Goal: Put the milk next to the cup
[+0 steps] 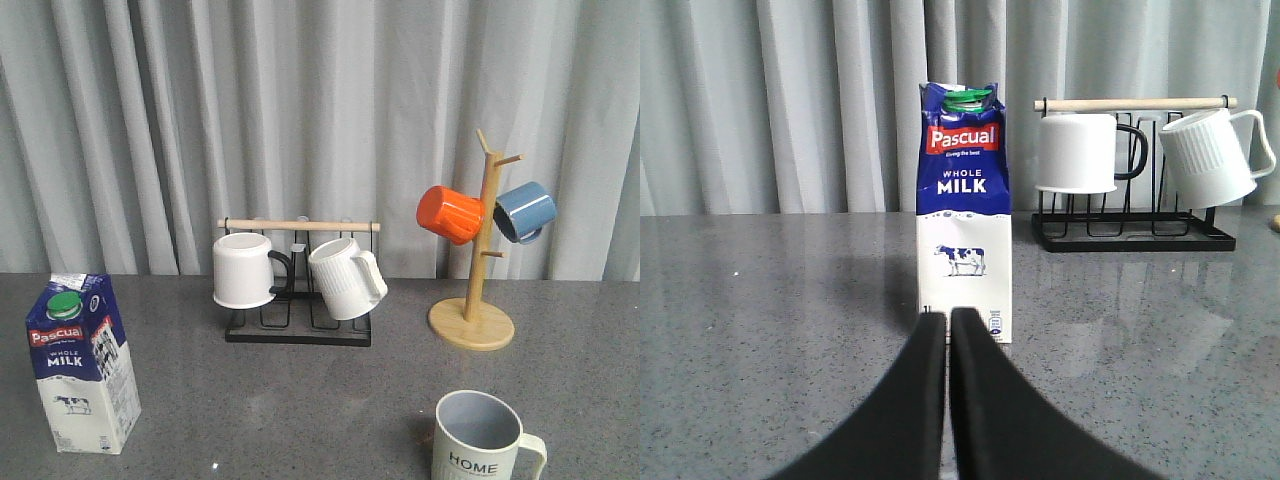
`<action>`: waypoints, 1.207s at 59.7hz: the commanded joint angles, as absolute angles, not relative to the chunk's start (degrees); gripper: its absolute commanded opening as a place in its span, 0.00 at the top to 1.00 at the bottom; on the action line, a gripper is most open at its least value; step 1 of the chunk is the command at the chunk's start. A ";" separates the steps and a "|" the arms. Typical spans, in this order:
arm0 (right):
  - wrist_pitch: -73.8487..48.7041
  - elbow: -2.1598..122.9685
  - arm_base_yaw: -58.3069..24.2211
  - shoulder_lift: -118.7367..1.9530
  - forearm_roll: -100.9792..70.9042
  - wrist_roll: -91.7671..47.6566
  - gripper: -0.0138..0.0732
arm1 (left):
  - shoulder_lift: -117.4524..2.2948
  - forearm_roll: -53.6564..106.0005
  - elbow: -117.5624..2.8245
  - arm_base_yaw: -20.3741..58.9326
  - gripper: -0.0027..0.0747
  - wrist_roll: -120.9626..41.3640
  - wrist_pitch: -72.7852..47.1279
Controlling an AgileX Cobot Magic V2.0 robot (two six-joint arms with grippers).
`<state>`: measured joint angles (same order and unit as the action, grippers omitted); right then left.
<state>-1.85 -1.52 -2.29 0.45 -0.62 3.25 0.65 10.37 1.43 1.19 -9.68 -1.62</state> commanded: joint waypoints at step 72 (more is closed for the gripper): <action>6.75 -1.89 -2.03 1.06 -5.16 7.45 0.82 | 1.38 21.75 2.50 1.25 0.97 11.19 5.33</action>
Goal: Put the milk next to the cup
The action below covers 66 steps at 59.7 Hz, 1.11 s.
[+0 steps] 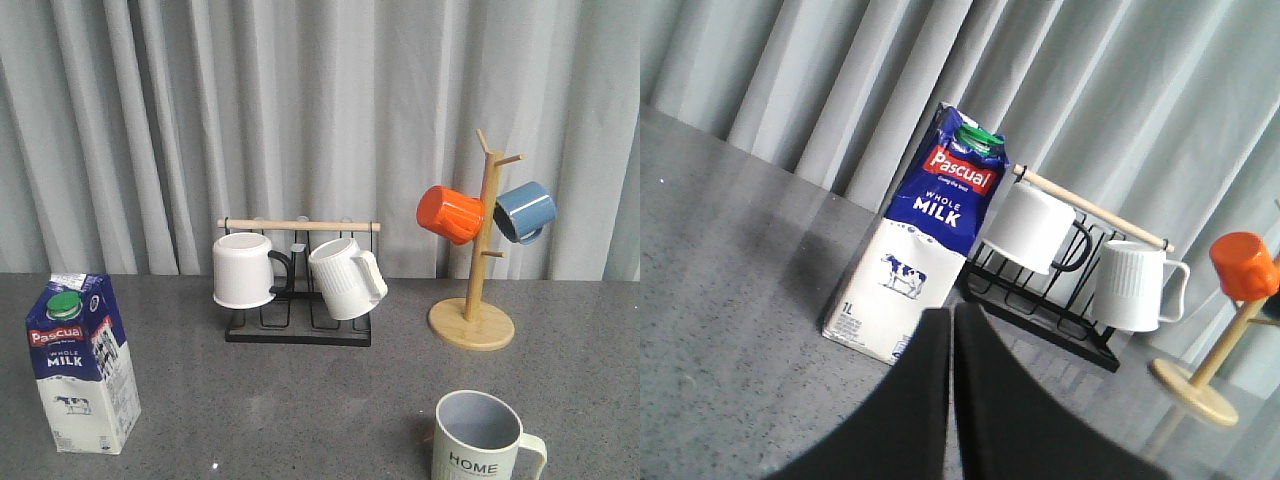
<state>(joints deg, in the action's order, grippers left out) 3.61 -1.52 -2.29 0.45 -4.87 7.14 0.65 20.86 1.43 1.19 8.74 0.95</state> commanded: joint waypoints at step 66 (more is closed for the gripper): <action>-35.01 52.76 -2.03 -34.93 -13.84 -11.02 0.35 | -25.84 6.87 -42.54 1.29 0.53 6.85 -26.62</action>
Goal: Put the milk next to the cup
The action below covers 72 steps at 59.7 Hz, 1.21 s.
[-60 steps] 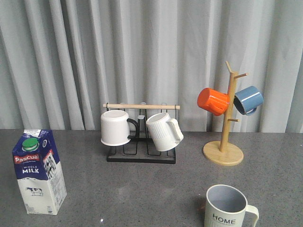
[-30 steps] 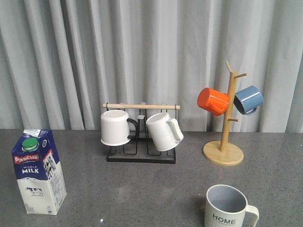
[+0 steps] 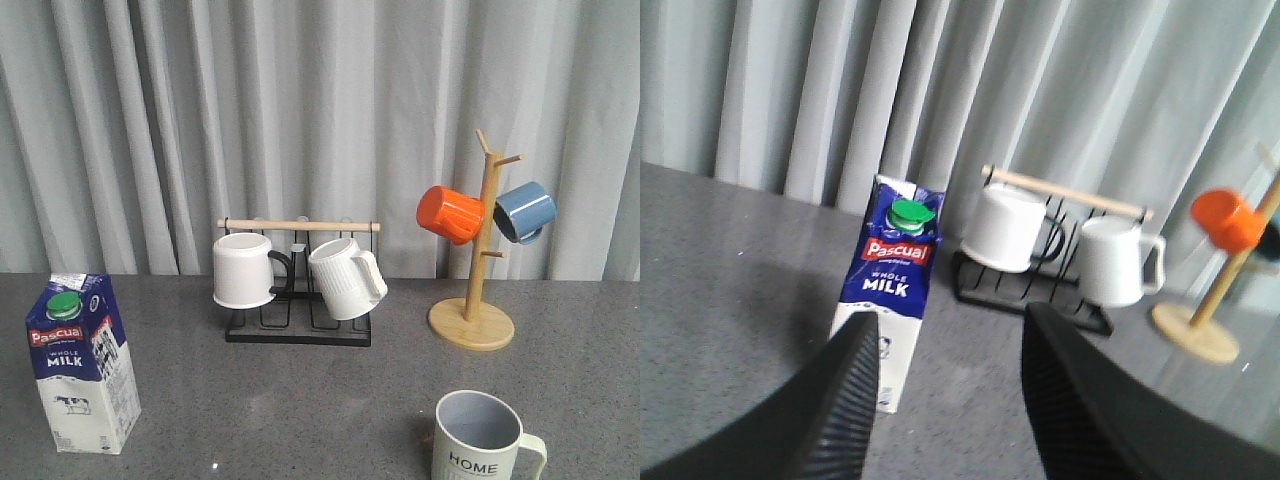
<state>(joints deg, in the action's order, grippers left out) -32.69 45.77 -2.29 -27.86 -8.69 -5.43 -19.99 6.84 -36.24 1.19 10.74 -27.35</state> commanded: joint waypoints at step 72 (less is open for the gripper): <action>-35.57 56.56 -2.03 -79.80 -18.91 -13.77 0.39 | -37.48 6.99 -51.26 1.29 0.53 4.40 -26.68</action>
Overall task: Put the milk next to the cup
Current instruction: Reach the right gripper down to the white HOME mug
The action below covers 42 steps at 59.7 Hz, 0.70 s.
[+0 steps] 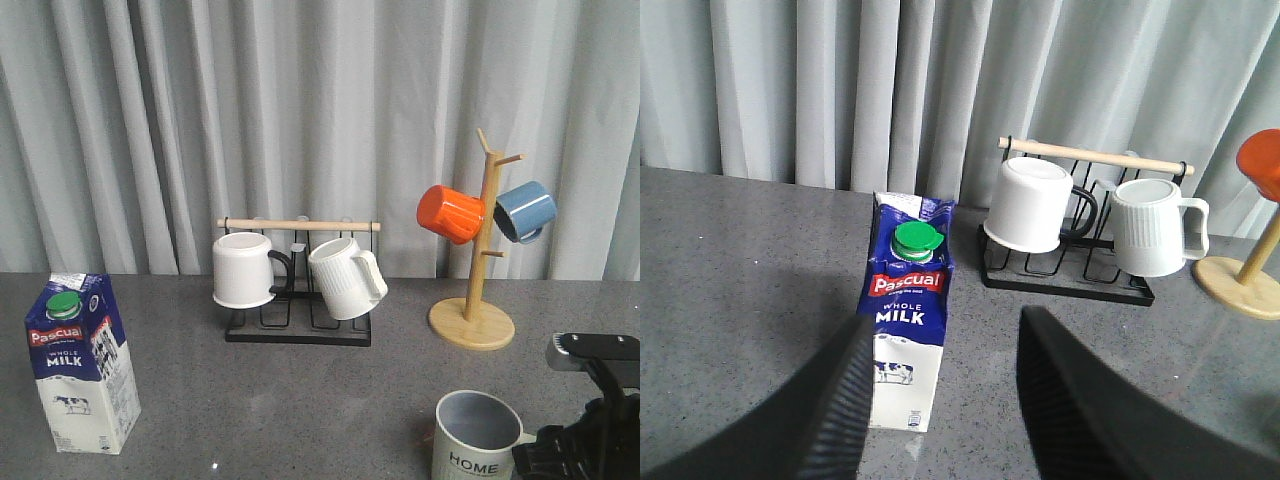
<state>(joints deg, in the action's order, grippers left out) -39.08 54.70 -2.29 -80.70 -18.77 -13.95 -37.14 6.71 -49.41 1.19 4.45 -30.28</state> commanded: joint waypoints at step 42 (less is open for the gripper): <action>-20.66 56.56 -3.04 -90.86 -17.88 -16.46 0.61 | -37.48 6.99 -51.26 1.29 0.53 4.40 -26.68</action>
